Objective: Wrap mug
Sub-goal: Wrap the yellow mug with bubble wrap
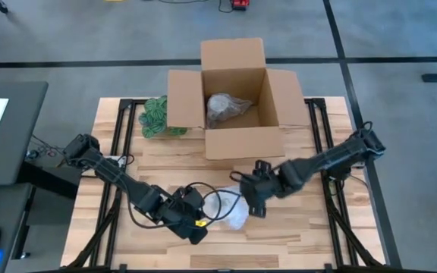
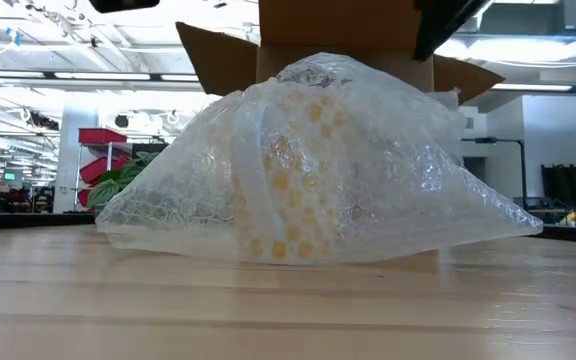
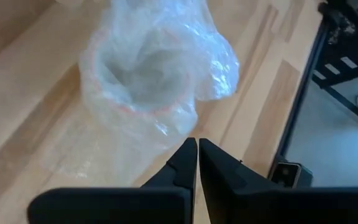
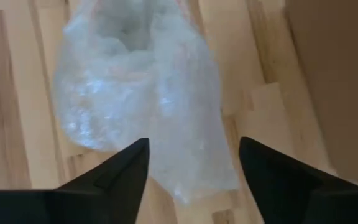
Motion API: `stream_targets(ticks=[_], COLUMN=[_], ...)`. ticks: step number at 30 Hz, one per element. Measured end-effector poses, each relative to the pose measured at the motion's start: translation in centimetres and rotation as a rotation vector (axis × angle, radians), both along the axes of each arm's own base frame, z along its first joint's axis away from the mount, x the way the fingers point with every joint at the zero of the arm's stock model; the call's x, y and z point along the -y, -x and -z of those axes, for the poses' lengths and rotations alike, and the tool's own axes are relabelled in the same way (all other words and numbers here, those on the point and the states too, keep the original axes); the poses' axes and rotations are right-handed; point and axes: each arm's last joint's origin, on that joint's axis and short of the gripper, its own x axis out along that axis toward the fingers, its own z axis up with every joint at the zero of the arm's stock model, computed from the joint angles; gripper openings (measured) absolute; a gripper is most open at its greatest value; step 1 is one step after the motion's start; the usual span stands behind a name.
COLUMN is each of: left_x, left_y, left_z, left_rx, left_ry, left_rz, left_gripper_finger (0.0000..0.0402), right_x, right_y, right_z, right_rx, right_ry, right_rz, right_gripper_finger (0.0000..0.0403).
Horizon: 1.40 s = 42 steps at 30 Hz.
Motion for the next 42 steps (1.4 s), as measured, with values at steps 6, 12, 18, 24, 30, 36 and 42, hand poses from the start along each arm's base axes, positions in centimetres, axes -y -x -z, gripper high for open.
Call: stream_targets(ticks=[6, 12, 18, 24, 30, 36, 42], left_x=[0.5, 0.6, 0.8, 0.3, -0.5, -0.8, -0.7], left_y=[0.5, 0.2, -1.1, -2.2, -2.3, -2.3, -2.5], left_z=[0.2, 1.1, 3.4, 5.3, 5.4, 5.4, 4.0], left_rx=[-0.020, -0.026, -0.056, -0.106, -0.145, -0.157, -0.136], left_ry=[-0.001, -0.032, -0.080, -0.110, -0.133, -0.134, -0.139], left_rz=[0.005, -0.033, -0.072, -0.091, -0.096, -0.101, -0.060], left_gripper_finger=[0.0000, 0.0000, 0.0000, 0.0000, 0.0000, 0.0000, 0.0000], right_x=[2.4, 2.5, 0.5, -1.3, -2.1, -2.2, -1.2], right_y=[-1.3, -1.5, -1.1, -1.3, -0.9, -1.0, -1.7], right_z=[3.8, 9.2, 12.9, 15.3, 15.0, 10.9, 8.0], right_rx=[-0.051, -0.103, -0.133, -0.159, -0.155, -0.097, -0.039], right_ry=[-0.098, -0.148, -0.175, -0.173, -0.218, -0.346, -0.467], right_rz=[-0.099, -0.120, -0.109, -0.091, -0.030, -0.041, -0.007], right_gripper_finger=[0.0288, 0.0291, 0.0290, 0.0253, 0.0126, 0.0015, 0.0010])
